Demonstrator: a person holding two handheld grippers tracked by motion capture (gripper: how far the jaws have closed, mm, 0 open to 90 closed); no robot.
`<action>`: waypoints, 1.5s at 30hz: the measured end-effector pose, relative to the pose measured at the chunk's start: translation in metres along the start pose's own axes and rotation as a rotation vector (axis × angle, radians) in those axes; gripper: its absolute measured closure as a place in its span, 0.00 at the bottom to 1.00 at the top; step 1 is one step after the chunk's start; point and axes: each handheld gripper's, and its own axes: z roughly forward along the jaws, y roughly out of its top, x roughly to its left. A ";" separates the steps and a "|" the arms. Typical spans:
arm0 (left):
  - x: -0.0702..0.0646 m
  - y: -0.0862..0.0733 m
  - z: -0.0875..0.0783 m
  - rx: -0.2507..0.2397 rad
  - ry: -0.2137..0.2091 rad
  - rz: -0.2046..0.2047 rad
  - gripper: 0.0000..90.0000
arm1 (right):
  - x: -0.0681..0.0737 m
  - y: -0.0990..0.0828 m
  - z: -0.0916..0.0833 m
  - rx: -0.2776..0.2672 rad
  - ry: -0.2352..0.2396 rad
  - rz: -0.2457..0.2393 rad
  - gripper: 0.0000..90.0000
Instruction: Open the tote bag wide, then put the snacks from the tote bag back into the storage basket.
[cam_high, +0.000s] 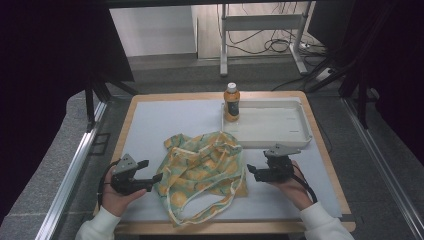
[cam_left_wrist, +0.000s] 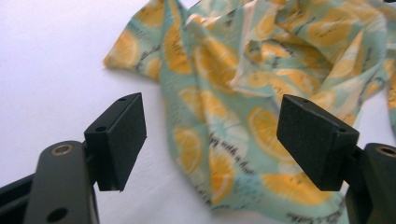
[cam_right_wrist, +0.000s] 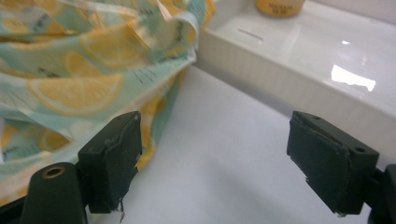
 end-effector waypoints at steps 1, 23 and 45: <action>0.002 -0.002 -0.001 0.001 0.004 -0.006 0.27 | -0.001 -0.002 0.000 0.002 -0.001 0.005 0.20; 0.002 -0.004 0.001 0.012 -0.003 -0.005 0.27 | -0.005 -0.001 -0.002 -0.012 -0.006 0.021 0.20; -0.003 0.001 0.004 0.011 -0.028 0.018 0.27 | -0.005 -0.002 -0.014 -0.061 0.038 0.014 0.21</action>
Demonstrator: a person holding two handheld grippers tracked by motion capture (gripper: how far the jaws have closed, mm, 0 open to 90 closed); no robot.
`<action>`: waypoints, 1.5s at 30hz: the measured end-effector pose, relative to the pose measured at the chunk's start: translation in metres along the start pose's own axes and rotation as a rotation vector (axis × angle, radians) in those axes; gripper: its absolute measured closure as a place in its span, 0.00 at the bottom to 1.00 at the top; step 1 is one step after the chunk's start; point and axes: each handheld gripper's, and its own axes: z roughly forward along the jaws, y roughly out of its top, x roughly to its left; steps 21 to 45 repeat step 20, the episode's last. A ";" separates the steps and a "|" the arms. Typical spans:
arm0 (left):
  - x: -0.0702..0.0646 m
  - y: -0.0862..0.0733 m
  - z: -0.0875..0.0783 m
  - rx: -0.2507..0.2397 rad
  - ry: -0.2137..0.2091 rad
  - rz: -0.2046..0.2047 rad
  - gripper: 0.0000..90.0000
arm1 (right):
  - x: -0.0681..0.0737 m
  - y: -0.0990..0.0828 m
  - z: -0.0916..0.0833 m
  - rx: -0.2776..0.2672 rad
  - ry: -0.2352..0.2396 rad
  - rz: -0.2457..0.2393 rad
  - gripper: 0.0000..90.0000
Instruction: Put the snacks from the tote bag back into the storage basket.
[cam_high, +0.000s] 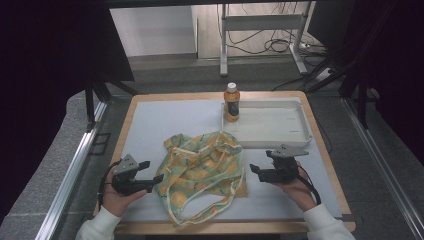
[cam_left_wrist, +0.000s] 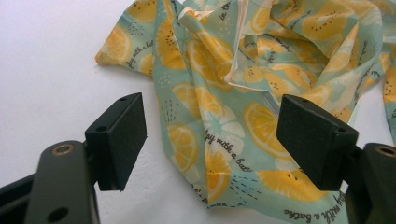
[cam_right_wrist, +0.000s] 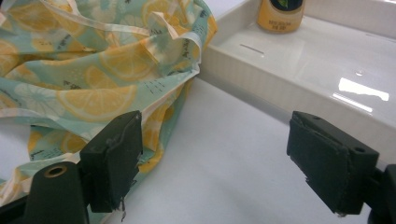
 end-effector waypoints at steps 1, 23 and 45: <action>0.000 0.000 0.000 -0.001 0.000 0.002 0.27 | 0.000 0.000 0.000 -0.004 0.001 -0.001 0.21; 0.001 0.001 -0.002 -0.006 0.004 0.000 0.27 | -0.001 0.000 -0.003 -0.014 0.001 -0.002 0.21; 0.001 0.001 -0.002 -0.006 0.004 0.000 0.27 | -0.001 0.000 -0.003 -0.014 0.001 -0.002 0.21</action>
